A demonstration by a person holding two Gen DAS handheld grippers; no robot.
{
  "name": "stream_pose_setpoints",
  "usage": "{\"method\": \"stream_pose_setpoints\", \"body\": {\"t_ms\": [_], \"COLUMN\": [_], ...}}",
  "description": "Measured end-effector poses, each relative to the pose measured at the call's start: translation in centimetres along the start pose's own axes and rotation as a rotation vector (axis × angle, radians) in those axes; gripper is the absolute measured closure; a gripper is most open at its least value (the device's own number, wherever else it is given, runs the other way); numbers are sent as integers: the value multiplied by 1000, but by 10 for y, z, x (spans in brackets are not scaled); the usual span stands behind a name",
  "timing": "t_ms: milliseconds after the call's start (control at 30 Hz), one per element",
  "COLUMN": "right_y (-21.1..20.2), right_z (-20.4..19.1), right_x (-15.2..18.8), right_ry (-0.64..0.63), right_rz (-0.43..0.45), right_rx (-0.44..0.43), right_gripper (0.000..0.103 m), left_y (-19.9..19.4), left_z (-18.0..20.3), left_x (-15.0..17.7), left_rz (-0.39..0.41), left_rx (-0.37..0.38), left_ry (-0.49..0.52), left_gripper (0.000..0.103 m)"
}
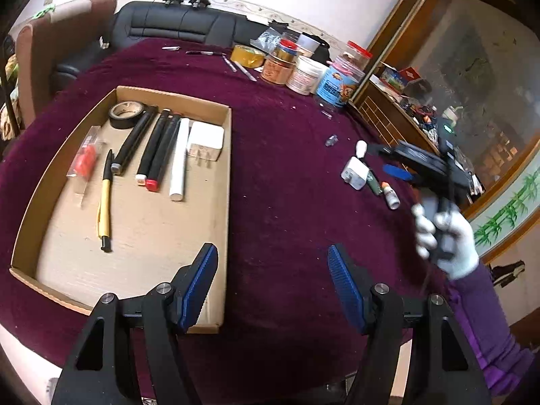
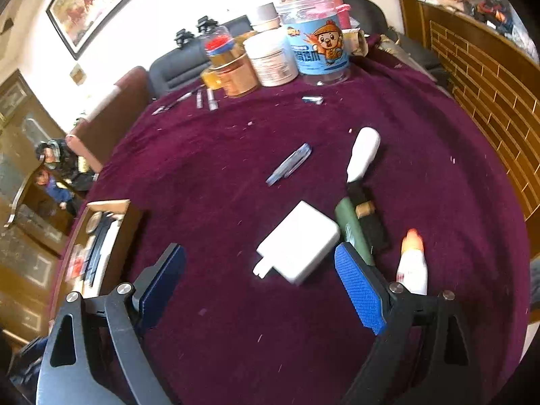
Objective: Organize rigid objects
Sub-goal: 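Move both grippers toward the white charger and orange-capped white bottle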
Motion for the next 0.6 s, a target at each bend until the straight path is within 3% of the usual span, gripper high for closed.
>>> {"method": "stream_pose_setpoints", "body": {"t_ms": [100, 200, 433, 500, 600], "right_y": [36, 60, 39, 24, -6], "right_z": [-4, 3, -25, -26, -7], "right_x": [-3, 3, 46, 50, 46], "right_ry": [-24, -5, 100, 82, 64], "right_rz": [-32, -113, -282, -250, -141], "right_rx": [60, 52, -364, -366, -300], "right_gripper": [13, 12, 12, 12, 12], "left_y": [-4, -12, 8, 18, 34], "left_z": [4, 3, 5, 16, 32], "left_x": [1, -1, -6, -4, -2], "left_rz": [1, 14, -16, -35, -67], "left_rx": [-3, -20, -1, 8, 20], "left_ry": [19, 30, 21, 53, 95], "left_gripper": [41, 41, 41, 41, 41]}}
Point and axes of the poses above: each gripper's, at about its wrist camera, not at the fingertips, and y roughly the way its jaws point, z to its right, x to its underside, the point moved 1 cm from there along y, roughly the way its jaws point, and after that the axes turned 14 degrees about z, right-handed, at the moved point
